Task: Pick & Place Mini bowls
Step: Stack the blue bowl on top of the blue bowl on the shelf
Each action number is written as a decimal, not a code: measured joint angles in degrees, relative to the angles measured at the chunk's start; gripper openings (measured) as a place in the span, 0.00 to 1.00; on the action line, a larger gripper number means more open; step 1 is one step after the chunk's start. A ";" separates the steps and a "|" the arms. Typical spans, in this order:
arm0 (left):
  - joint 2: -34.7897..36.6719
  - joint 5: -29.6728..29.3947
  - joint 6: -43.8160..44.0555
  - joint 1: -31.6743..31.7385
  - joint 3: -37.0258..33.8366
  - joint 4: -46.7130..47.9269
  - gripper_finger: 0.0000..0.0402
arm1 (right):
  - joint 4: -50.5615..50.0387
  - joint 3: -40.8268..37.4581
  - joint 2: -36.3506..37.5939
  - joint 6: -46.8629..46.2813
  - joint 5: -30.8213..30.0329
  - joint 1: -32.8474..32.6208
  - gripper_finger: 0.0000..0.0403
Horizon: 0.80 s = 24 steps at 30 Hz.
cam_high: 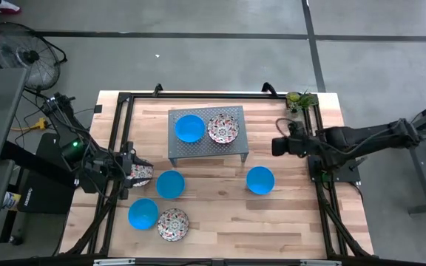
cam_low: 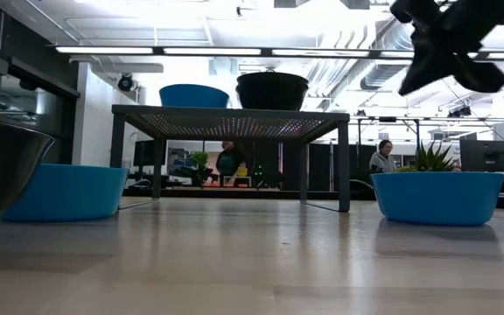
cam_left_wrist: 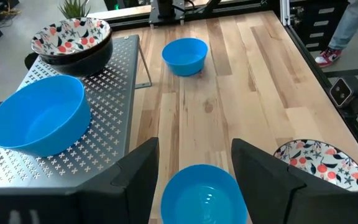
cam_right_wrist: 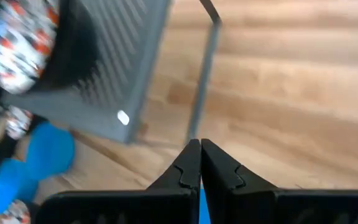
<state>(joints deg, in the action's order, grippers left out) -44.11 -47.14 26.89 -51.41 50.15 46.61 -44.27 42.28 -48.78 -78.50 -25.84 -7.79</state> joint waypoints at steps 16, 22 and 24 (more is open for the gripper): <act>-0.03 0.10 -1.09 0.01 0.00 0.04 0.49 | -5.07 0.00 -14.09 -13.40 15.88 -8.63 0.00; -0.03 0.12 -1.09 0.00 0.00 0.02 0.49 | -2.87 0.00 -17.51 -15.54 19.33 -10.14 0.01; -0.03 0.14 -1.09 -0.01 0.00 0.02 0.49 | -2.23 0.02 -18.34 -15.85 19.82 -10.57 0.02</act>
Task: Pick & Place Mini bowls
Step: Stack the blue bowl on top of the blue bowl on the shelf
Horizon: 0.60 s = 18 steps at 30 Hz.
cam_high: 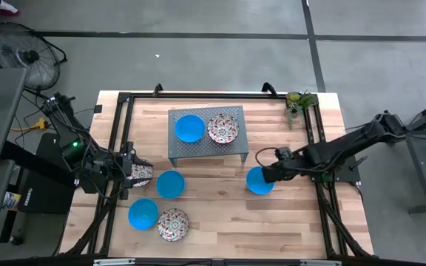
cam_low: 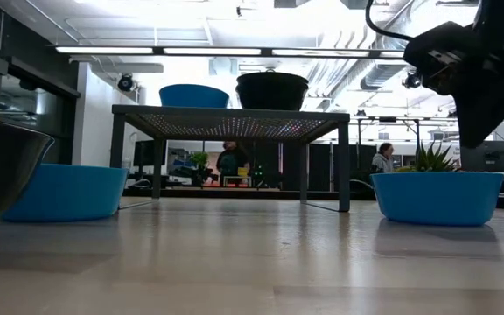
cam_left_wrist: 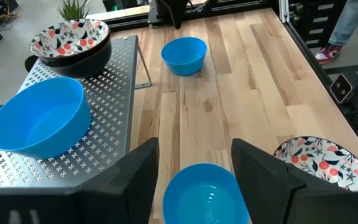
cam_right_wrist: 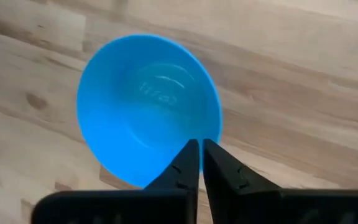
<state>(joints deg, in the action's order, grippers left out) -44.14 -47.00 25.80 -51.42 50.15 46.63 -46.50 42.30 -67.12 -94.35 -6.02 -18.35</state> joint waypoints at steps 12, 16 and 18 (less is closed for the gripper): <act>0.00 0.09 0.00 0.00 0.00 -0.02 0.49 | 0.02 0.00 -3.92 -1.68 1.32 -0.93 0.28; 0.00 0.09 0.01 0.00 0.00 -0.07 0.49 | 0.44 0.00 -6.60 -1.68 2.50 -0.93 0.29; 0.00 0.08 0.01 0.00 0.00 -0.10 0.49 | 0.50 0.00 -8.06 -1.73 3.23 -0.93 0.29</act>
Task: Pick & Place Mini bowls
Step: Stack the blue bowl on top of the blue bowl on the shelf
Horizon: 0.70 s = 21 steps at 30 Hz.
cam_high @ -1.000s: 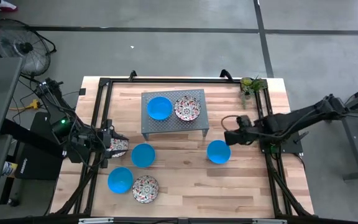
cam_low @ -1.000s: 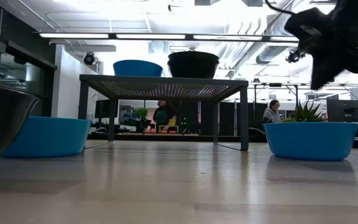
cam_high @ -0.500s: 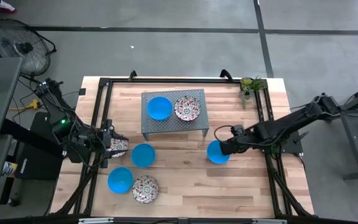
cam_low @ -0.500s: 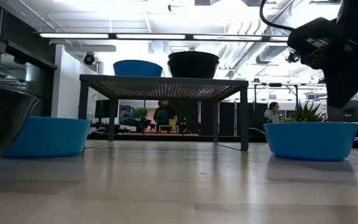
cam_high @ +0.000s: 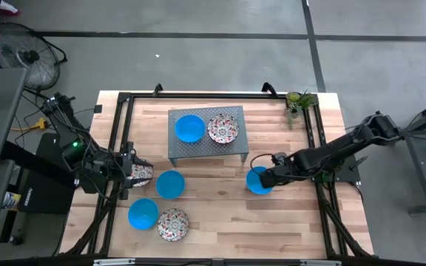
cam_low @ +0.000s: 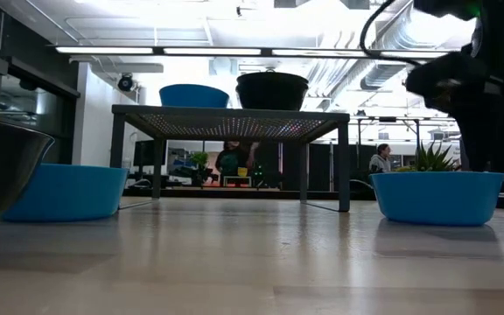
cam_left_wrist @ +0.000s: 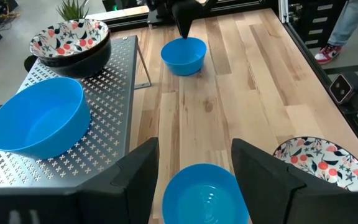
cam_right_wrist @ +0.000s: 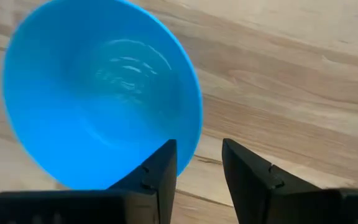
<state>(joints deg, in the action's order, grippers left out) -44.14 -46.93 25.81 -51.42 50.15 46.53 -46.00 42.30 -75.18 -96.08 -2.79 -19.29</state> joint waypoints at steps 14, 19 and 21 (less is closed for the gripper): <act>0.00 -0.01 0.05 0.01 0.00 -0.14 0.49 | 4.93 0.00 -4.63 -1.22 0.20 0.00 0.21; 0.00 -0.01 0.05 0.01 0.00 -0.16 0.49 | 6.56 0.00 -6.26 -1.17 0.20 -0.17 0.19; 0.00 -0.01 0.08 0.02 0.00 -0.18 0.49 | 6.60 0.00 -6.31 -1.25 0.20 -0.62 0.17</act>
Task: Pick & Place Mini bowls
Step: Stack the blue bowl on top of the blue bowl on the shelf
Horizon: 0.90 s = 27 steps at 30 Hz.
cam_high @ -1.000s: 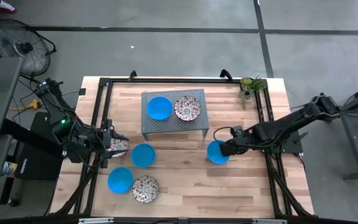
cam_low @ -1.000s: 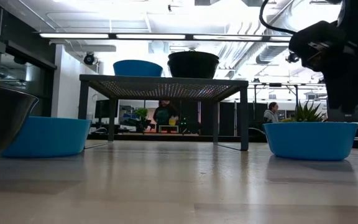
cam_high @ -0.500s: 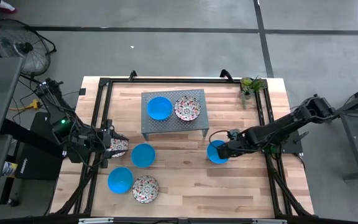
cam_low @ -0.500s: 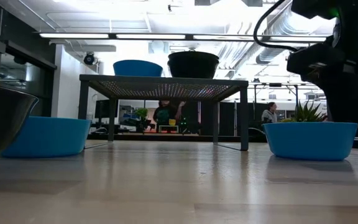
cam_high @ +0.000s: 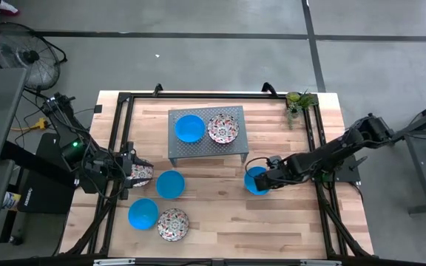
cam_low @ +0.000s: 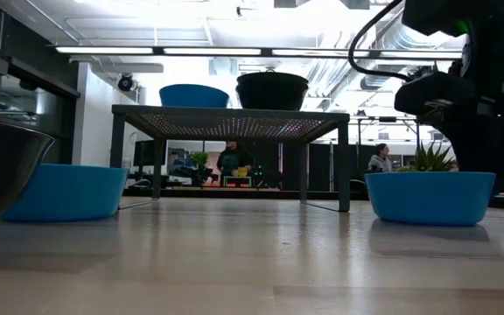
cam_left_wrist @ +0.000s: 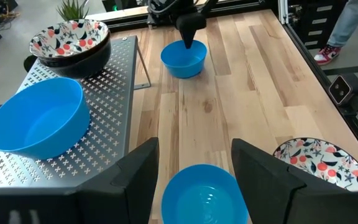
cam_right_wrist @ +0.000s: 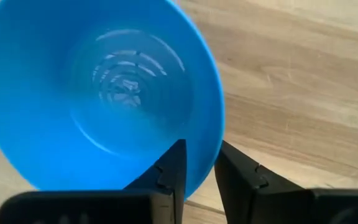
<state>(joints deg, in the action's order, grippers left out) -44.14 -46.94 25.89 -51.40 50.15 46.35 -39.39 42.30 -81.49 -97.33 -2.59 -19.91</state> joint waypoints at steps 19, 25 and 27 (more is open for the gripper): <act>-1.25 1.16 -0.05 0.00 0.02 -3.44 0.49 | 3.14 0.00 0.00 -4.78 -0.47 -7.57 0.00; -5.59 4.52 0.52 -0.02 0.02 -3.52 0.49 | 6.79 0.00 0.00 -5.54 -1.26 -8.37 0.00; -7.13 5.15 0.83 -0.02 0.02 -3.54 0.49 | 8.90 0.00 0.00 -5.07 -1.77 -8.36 0.00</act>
<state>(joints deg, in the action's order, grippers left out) -51.27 -41.79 26.73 -51.42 50.17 42.81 -30.49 42.30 -81.49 -102.40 -4.36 -28.27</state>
